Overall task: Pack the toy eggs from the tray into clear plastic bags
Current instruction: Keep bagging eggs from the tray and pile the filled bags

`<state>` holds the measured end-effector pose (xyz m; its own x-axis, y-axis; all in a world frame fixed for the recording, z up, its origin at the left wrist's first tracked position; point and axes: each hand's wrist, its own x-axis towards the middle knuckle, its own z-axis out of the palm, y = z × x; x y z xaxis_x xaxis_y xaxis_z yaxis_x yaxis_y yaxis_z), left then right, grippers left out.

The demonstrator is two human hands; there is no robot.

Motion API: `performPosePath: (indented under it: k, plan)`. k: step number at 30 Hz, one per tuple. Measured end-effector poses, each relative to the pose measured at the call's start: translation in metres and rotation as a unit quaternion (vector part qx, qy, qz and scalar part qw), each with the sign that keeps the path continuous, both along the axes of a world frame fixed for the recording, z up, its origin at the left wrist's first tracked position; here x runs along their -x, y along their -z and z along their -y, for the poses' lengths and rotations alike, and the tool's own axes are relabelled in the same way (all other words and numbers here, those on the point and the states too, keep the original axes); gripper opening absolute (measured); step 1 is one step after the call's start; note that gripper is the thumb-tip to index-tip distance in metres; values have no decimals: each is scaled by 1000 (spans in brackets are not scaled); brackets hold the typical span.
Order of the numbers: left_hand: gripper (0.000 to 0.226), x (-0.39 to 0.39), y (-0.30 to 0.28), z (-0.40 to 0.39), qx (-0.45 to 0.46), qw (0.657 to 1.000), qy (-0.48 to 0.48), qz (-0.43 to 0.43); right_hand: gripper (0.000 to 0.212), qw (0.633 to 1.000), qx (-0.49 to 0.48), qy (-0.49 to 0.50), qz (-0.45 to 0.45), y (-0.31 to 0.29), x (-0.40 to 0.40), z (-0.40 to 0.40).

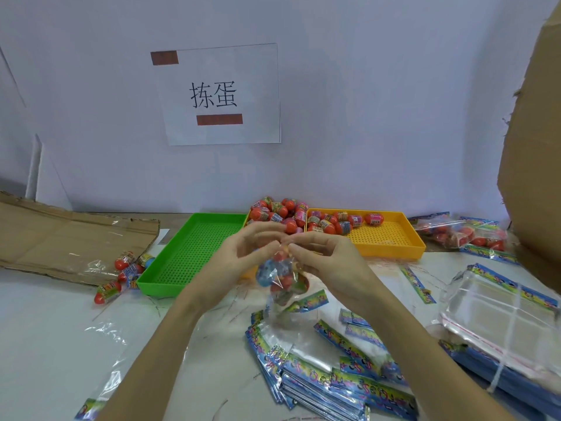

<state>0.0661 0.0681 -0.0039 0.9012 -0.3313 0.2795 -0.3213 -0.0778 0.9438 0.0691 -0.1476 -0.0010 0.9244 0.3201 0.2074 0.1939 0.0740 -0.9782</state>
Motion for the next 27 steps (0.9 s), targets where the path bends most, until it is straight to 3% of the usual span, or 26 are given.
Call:
performPosePath:
  k: [2,5,9,15,21,27]
  plan:
    - [29,2,1,7,-33,999,-15,-11,13,1000,-1,14,11,0,1,-4]
    - [22,1,5,12,-15,995,-98,-3,22,997,-8,78,1,-1,-1,-5]
    - [11,-4,10,13,50,984,-169,-32,14,990,102,91,22,1,-5,5]
    - [15,-3,4,11,123,982,-95,-110,4,994,55,95,-22,5,-7,7]
    - [21,-2,-1,9,193,968,-66,-144,7,985,-98,77,-117,-2,-7,8]
    - [16,-3,2,9,161,975,-66,-137,11,991,-43,111,-59,1,-6,1]
